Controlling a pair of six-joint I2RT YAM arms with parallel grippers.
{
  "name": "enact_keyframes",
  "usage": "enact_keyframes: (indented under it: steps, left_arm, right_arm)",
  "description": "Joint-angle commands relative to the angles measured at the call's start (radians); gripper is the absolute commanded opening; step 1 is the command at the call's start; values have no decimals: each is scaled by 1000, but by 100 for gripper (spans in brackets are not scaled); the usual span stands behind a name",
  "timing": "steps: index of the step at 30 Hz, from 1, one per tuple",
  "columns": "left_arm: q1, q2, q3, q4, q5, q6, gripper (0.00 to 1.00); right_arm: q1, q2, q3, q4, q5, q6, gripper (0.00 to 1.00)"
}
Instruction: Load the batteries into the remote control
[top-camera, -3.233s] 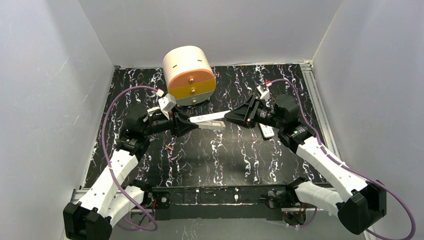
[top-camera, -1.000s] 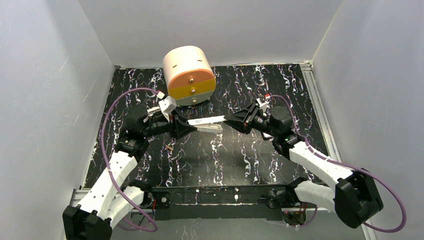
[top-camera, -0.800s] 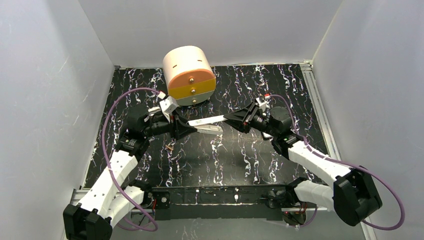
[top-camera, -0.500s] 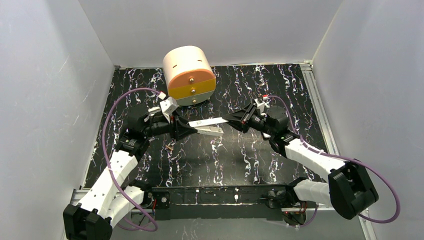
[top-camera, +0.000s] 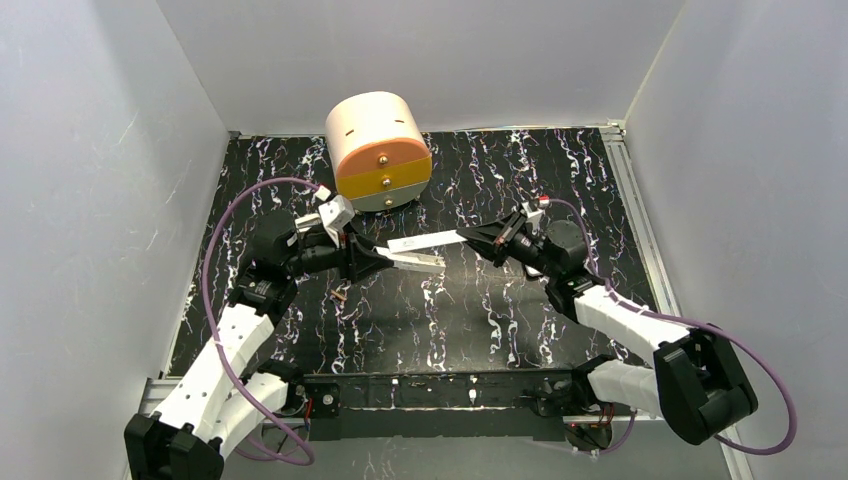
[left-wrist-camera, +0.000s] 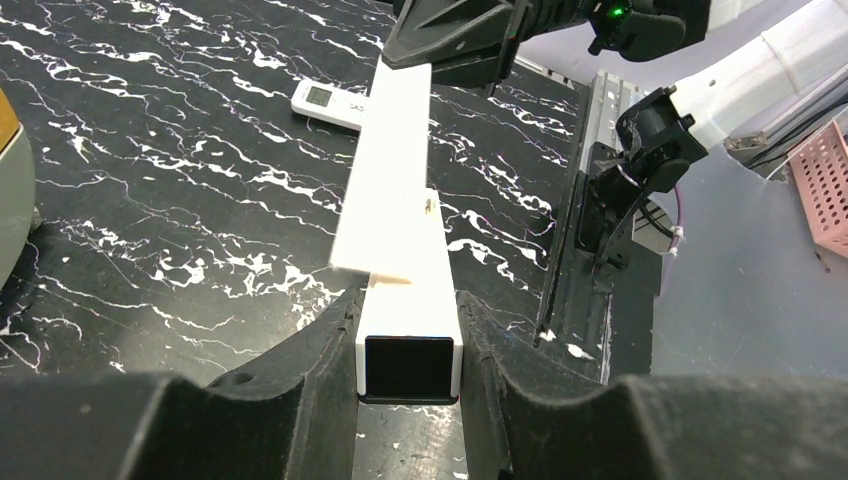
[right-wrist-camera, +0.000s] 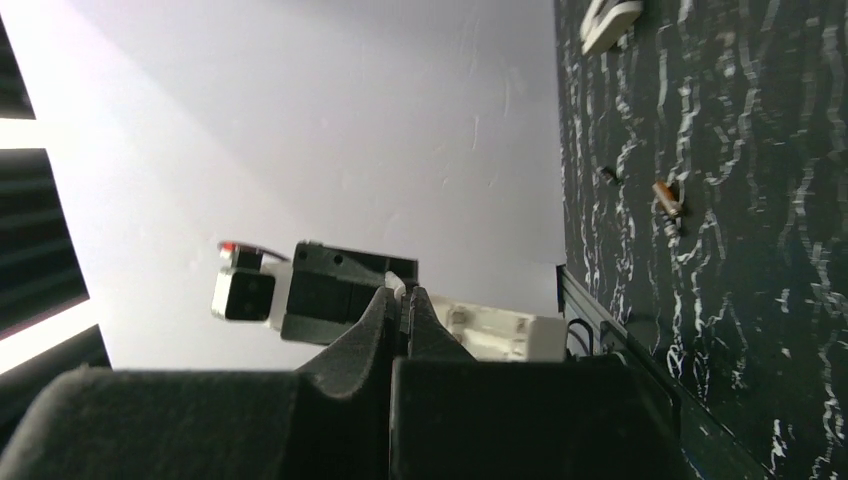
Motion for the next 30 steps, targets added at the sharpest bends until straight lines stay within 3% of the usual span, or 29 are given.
enact_keyframes:
  steps: [1, 7, 13, 17, 26, 28, 30]
  left_arm:
    - [-3, -38, 31, -58, -14, 34, 0]
    - [-2, -27, 33, -117, -50, 66, 0]
    - [-2, -15, 53, -149, -93, 64, 0]
    - [-3, -21, 56, -142, -106, 52, 0]
    - [-3, -23, 35, -49, -103, -50, 0]
    - [-3, -19, 30, -37, -84, -68, 0]
    - [-3, -12, 34, -39, -66, -75, 0]
  right_arm:
    - [-73, -21, -51, 111, -13, 67, 1]
    - [-122, -53, -11, -58, -28, -41, 1]
    - [-127, -57, 111, -629, 216, -503, 1]
    - [-127, 1, 108, -653, 334, -598, 1]
    - [-122, 163, 98, -623, 364, -682, 2]
    - [-121, 173, 104, -643, 375, -712, 12]
    - [-121, 170, 114, -672, 368, -749, 31]
